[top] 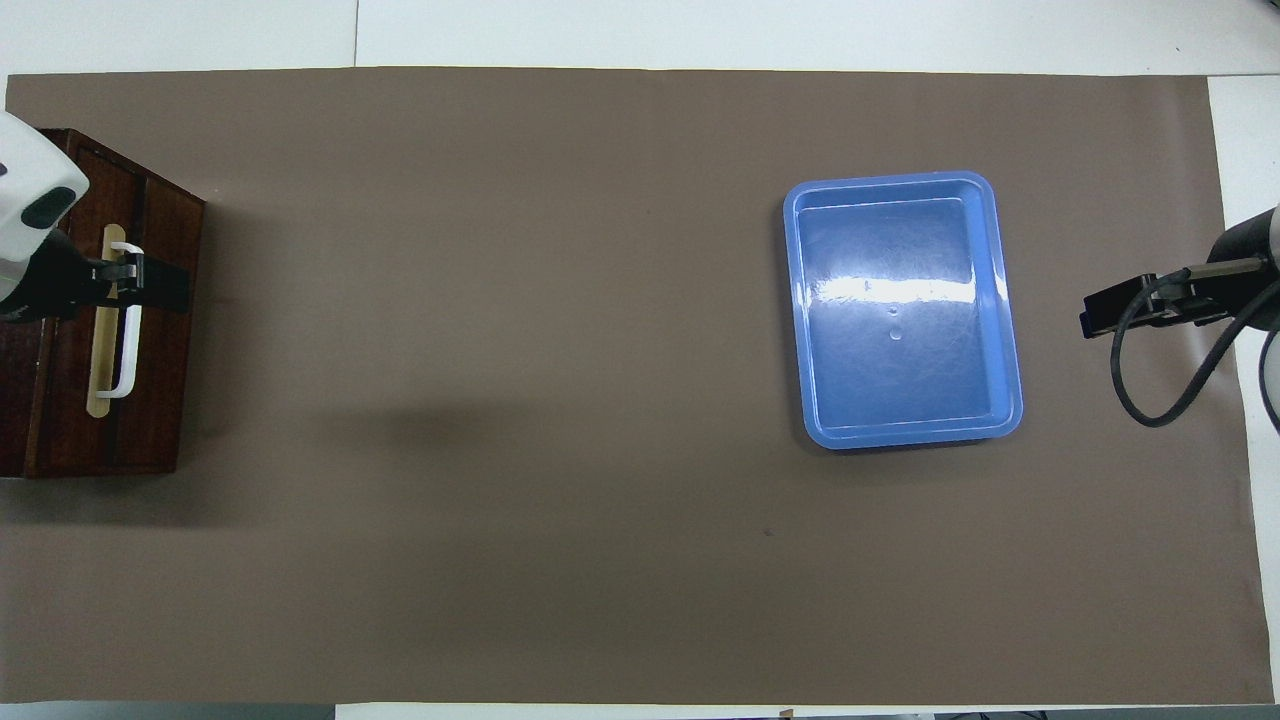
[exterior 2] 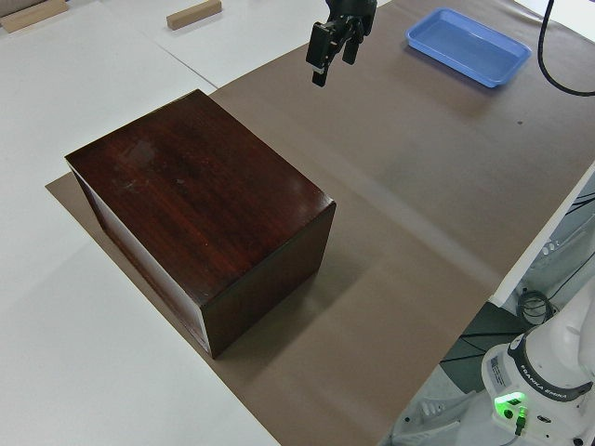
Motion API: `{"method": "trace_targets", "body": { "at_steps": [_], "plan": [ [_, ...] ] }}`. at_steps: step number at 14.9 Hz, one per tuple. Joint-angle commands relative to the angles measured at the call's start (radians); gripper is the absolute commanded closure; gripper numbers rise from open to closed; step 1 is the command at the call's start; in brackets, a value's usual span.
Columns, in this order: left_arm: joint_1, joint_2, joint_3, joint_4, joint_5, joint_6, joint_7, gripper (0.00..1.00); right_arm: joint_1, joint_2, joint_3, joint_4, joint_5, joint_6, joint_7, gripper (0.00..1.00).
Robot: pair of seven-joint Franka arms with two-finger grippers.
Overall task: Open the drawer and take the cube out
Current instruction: 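Grasp the white drawer handle with the left gripper, then pull the drawer open toward the robot with the left gripper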
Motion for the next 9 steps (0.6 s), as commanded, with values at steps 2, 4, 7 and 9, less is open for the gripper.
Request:
{"method": "trace_targets", "body": {
  "at_steps": [2, 4, 7, 9],
  "plan": [
    [-0.003, 0.022, 0.001, -0.123, 0.155, 0.153, 0.033, 0.00, -0.006, -0.003, 0.000, -0.001, 0.023, 0.026, -0.033, 0.00],
    [0.009, 0.067, 0.003, -0.141, 0.194, 0.237, 0.035, 0.00, -0.008, -0.003, 0.000, -0.001, 0.024, 0.026, -0.033, 0.00],
    [0.024, 0.117, 0.003, -0.143, 0.243, 0.311, 0.035, 0.00, -0.013, -0.004, 0.000, -0.001, 0.027, 0.024, -0.032, 0.00],
    [0.035, 0.139, 0.003, -0.143, 0.292, 0.335, 0.036, 0.00, -0.014, -0.003, 0.000, 0.000, 0.029, 0.023, -0.032, 0.00]
  ]
}}
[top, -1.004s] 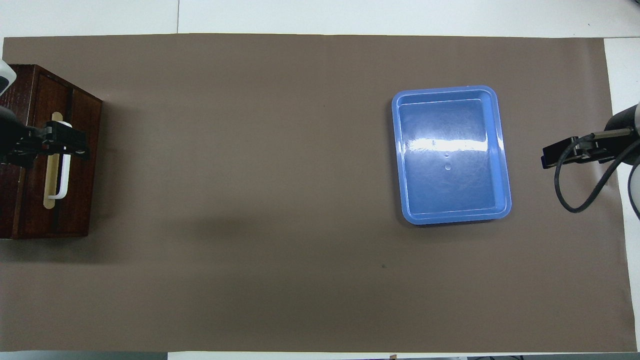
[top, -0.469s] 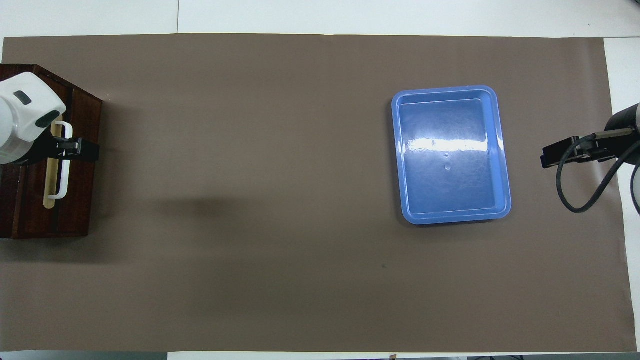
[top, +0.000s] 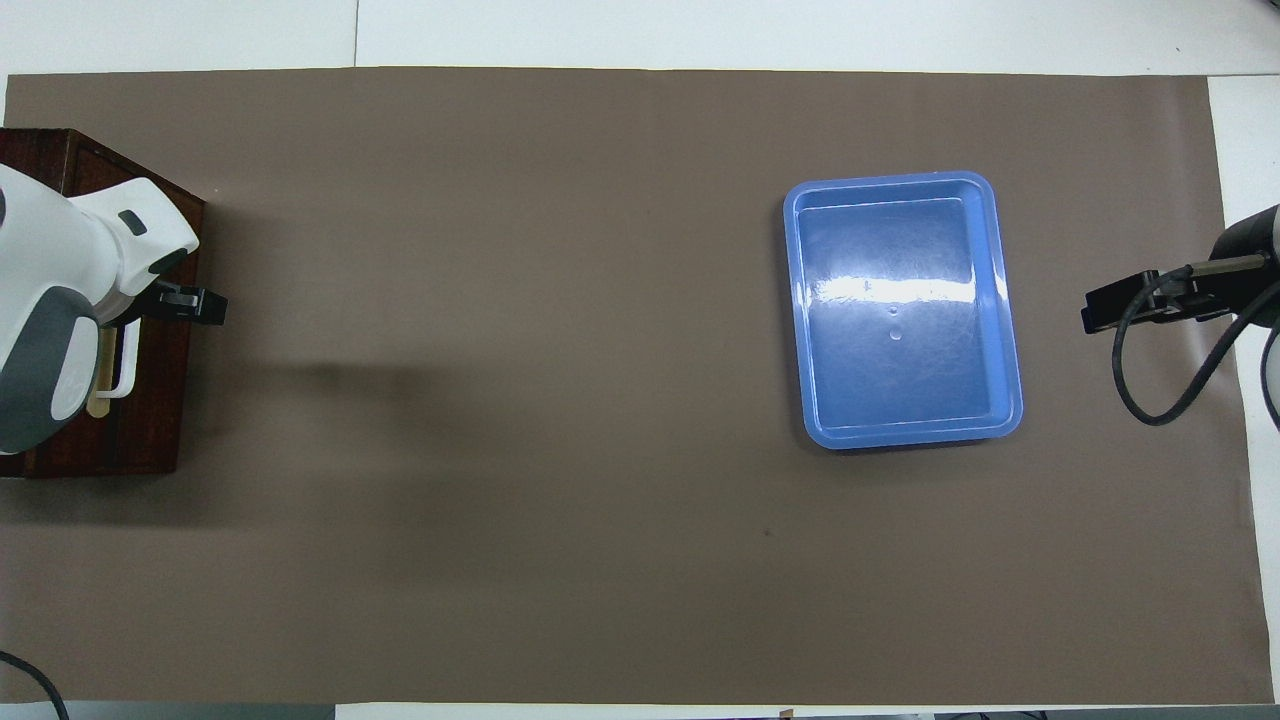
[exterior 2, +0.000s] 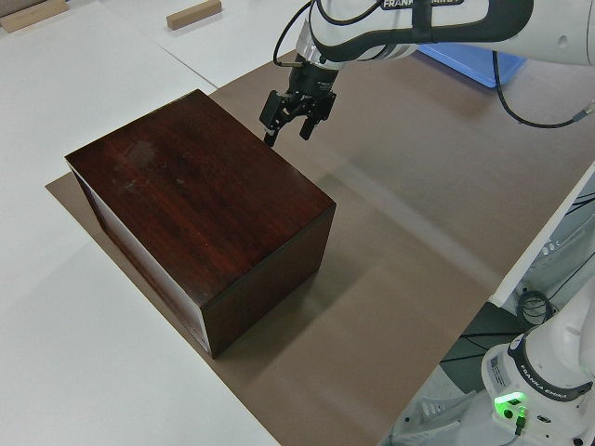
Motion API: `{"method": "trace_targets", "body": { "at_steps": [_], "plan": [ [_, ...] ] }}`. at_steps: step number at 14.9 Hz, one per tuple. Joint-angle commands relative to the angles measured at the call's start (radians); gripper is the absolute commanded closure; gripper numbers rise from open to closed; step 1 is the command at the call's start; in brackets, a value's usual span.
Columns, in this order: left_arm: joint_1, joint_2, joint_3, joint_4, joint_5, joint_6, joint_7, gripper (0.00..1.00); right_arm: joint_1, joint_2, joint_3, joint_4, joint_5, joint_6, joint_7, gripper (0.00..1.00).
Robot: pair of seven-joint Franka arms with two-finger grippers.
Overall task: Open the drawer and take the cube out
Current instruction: 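Pull the drawer open toward the robot with the left gripper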
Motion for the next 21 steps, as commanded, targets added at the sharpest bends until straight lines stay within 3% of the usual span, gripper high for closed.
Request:
{"method": "trace_targets", "body": {
  "at_steps": [1, 8, 14, 21],
  "plan": [
    [0.019, 0.028, -0.002, -0.008, 0.077, 0.069, 0.016, 0.00, -0.014, -0.003, 0.001, 0.000, 0.028, 0.010, -0.033, 0.00],
    [-0.011, 0.108, -0.005, 0.003, 0.082, 0.135, -0.051, 0.00, -0.015, -0.013, -0.003, -0.014, 0.026, -0.005, -0.036, 0.00],
    [-0.181, 0.107, -0.008, 0.024, 0.064, 0.072, -0.353, 0.00, -0.012, -0.015, -0.003, -0.015, 0.025, -0.031, -0.034, 0.00],
    [-0.206, 0.107, -0.008, 0.027, 0.015, 0.063, -0.376, 0.00, -0.015, -0.015, -0.003, -0.015, 0.026, -0.037, -0.036, 0.00]
  ]
}}
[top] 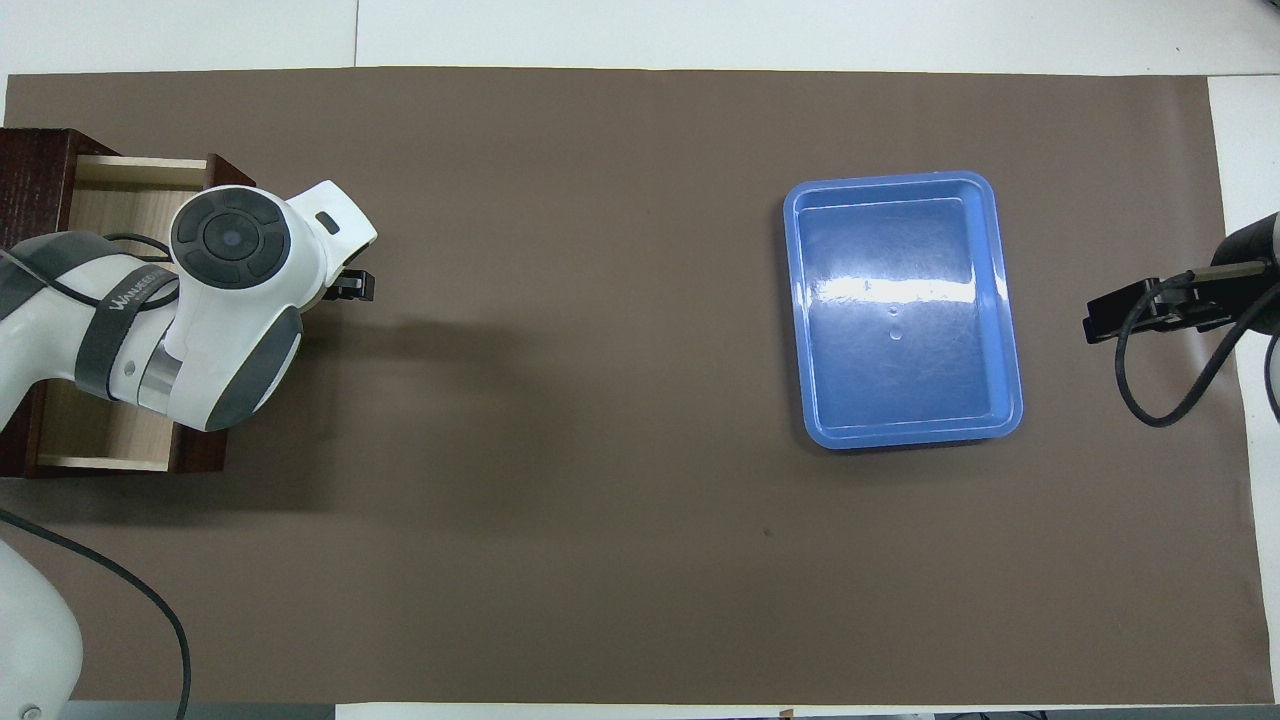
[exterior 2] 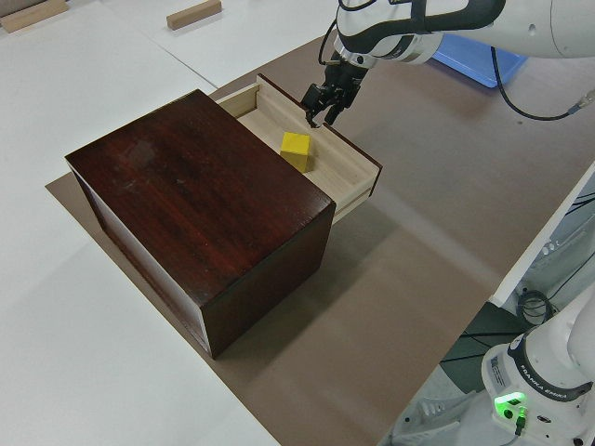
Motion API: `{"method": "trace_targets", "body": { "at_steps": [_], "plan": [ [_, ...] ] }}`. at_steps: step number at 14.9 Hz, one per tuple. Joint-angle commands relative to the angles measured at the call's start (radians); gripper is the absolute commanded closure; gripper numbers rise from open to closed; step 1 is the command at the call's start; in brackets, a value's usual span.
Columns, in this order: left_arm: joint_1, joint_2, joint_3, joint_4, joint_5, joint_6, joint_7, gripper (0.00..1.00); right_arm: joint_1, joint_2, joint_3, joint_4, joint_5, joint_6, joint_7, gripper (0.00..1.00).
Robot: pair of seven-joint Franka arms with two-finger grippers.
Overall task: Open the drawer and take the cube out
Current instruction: 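Pull the drawer open toward the robot with the left gripper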
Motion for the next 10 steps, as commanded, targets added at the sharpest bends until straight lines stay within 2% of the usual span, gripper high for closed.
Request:
{"method": "trace_targets", "body": {
  "at_steps": [1, 4, 8, 10],
  "plan": [
    [-0.020, 0.012, 0.008, 0.026, -0.045, -0.023, -0.009, 0.00, -0.014, -0.015, 0.001, -0.013, 0.026, -0.011, -0.036, 0.00],
    [-0.016, 0.012, 0.006, 0.074, -0.052, -0.078, -0.008, 0.00, -0.013, -0.015, -0.001, -0.013, 0.026, -0.014, -0.034, 0.00],
    [-0.005, 0.011, 0.011, 0.236, -0.115, -0.250, -0.008, 0.00, -0.011, -0.016, -0.001, -0.015, 0.026, -0.012, -0.034, 0.00],
    [0.042, 0.009, 0.015, 0.331, -0.170, -0.342, -0.012, 0.00, -0.014, -0.016, -0.002, -0.013, 0.024, -0.020, -0.036, 0.00]
  ]
}}
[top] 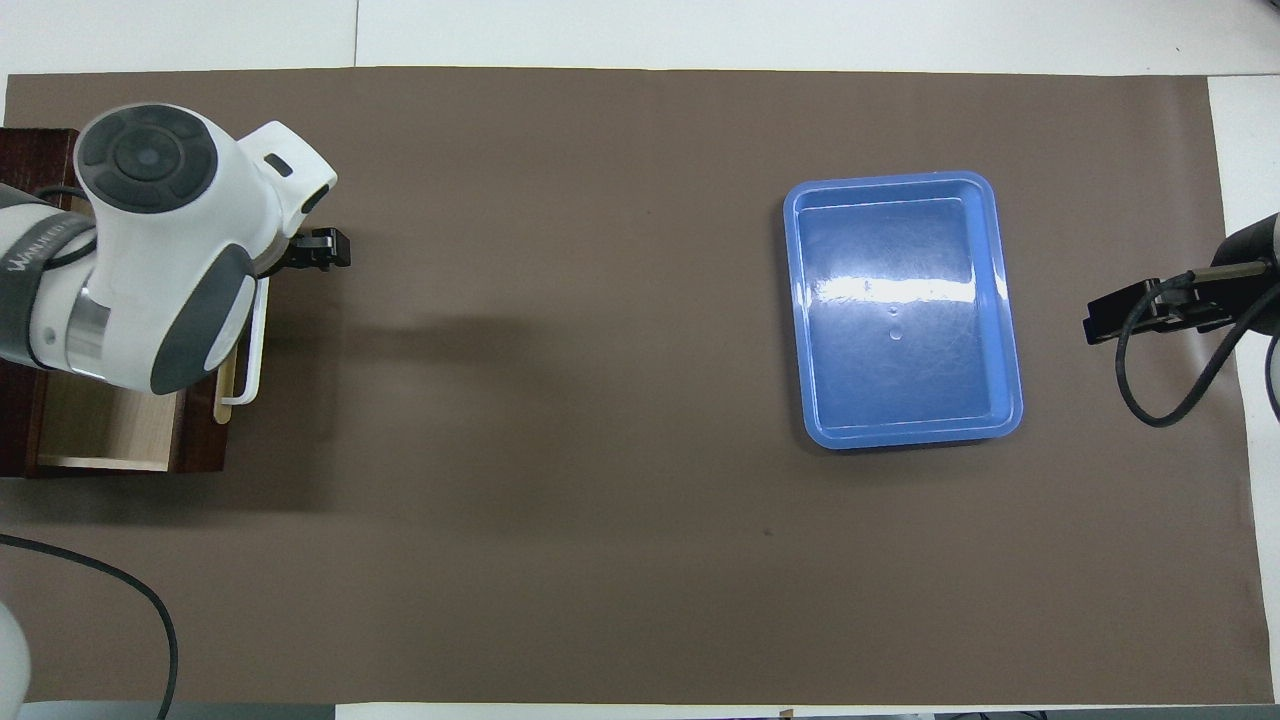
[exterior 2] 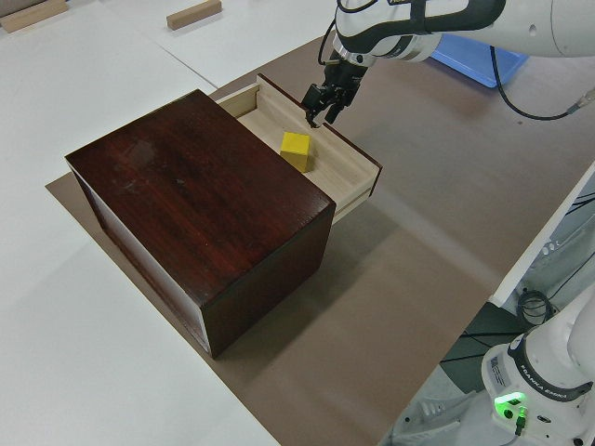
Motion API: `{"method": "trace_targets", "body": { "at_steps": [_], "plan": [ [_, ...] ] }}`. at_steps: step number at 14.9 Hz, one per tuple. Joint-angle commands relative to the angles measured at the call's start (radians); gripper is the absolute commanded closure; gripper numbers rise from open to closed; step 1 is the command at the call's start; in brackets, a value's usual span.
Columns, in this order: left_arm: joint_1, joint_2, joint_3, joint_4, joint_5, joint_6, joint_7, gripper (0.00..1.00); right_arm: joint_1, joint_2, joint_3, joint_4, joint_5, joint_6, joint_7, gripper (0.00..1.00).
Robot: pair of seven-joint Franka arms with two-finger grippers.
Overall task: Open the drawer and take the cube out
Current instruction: 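Pull the drawer open toward the robot with the left gripper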
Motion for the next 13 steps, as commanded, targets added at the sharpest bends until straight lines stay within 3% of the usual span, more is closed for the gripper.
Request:
{"method": "trace_targets", "body": {
  "at_steps": [1, 5, 9, 13],
  "plan": [
    [0.074, 0.005, 0.008, 0.143, -0.088, -0.137, -0.005, 0.00, -0.014, -0.016, -0.002, -0.013, 0.024, -0.016, -0.036, 0.00],
    [0.200, -0.058, 0.007, 0.106, -0.114, -0.168, -0.013, 0.00, -0.013, -0.016, -0.003, -0.015, 0.024, -0.016, -0.034, 0.00],
    [0.236, -0.142, 0.007, -0.087, -0.118, -0.061, -0.152, 0.00, -0.011, -0.016, -0.003, -0.015, 0.024, -0.016, -0.036, 0.00],
    [0.249, -0.191, 0.007, -0.209, -0.118, 0.040, -0.235, 0.00, -0.014, -0.016, -0.003, -0.013, 0.024, -0.014, -0.036, 0.00]
  ]
}}
